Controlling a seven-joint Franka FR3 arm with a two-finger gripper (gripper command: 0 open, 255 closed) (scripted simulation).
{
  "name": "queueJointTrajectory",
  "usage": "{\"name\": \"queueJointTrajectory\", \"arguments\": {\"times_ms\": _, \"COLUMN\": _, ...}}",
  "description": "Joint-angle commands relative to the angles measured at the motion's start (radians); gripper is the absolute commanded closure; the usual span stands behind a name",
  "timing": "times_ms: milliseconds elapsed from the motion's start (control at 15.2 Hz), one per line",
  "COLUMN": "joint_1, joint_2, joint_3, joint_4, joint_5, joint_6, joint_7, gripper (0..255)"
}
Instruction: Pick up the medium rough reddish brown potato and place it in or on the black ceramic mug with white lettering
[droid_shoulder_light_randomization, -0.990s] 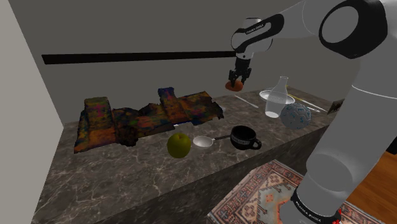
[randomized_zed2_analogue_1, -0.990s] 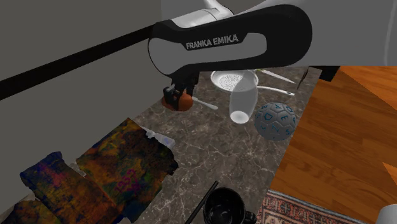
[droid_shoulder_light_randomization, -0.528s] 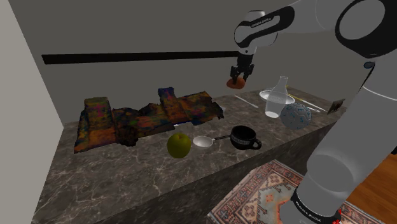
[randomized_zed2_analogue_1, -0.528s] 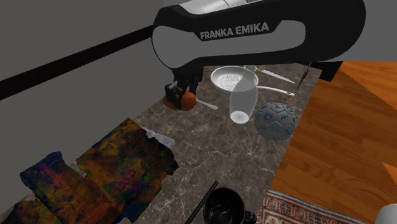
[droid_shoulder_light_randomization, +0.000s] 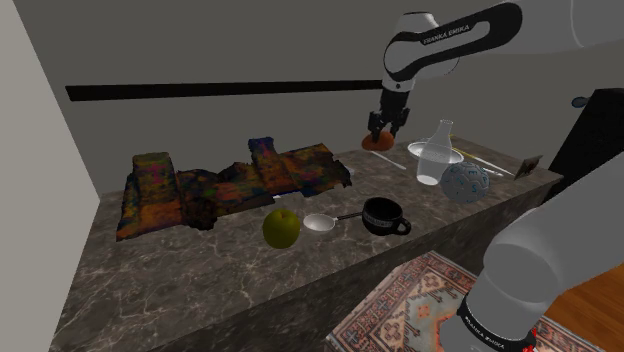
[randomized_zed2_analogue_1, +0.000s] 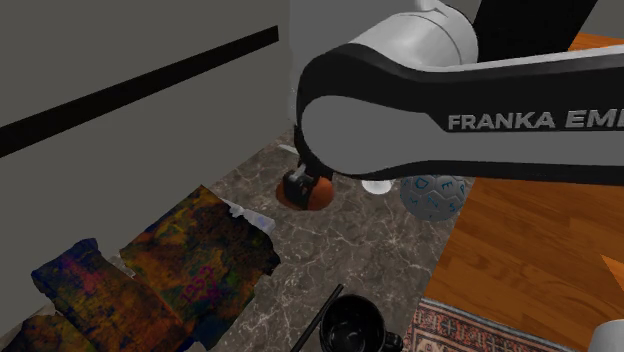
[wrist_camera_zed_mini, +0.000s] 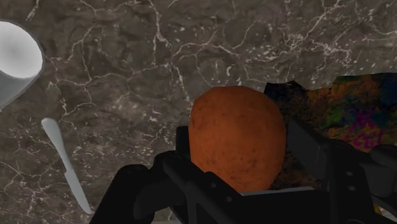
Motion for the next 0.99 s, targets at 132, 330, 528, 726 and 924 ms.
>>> {"name": "queueJointTrajectory", "arguments": {"times_ms": 132, "joint_1": 0.007, "joint_2": -0.147, "joint_3": 0.045, "joint_4": -0.115, "joint_5": -0.008, "joint_6": -0.037, "joint_7": 0.057, "gripper": 255}}
{"name": "queueJointTrajectory", "arguments": {"times_ms": 330, "joint_1": 0.015, "joint_2": -0.26, "joint_3": 0.082, "joint_4": -0.196, "joint_5": -0.002, "joint_6": -0.073, "joint_7": 0.097, "gripper": 255}}
{"name": "queueJointTrajectory", "arguments": {"times_ms": 528, "joint_1": 0.028, "joint_2": -0.375, "joint_3": 0.122, "joint_4": -0.267, "joint_5": 0.014, "joint_6": -0.121, "joint_7": 0.137, "gripper": 255}}
{"name": "queueJointTrajectory", "arguments": {"times_ms": 726, "joint_1": 0.046, "joint_2": -0.488, "joint_3": 0.164, "joint_4": -0.327, "joint_5": 0.039, "joint_6": -0.178, "joint_7": 0.177, "gripper": 255}}
{"name": "queueJointTrajectory", "arguments": {"times_ms": 924, "joint_1": 0.071, "joint_2": -0.6, "joint_3": 0.21, "joint_4": -0.376, "joint_5": 0.072, "joint_6": -0.244, "joint_7": 0.22, "gripper": 255}}
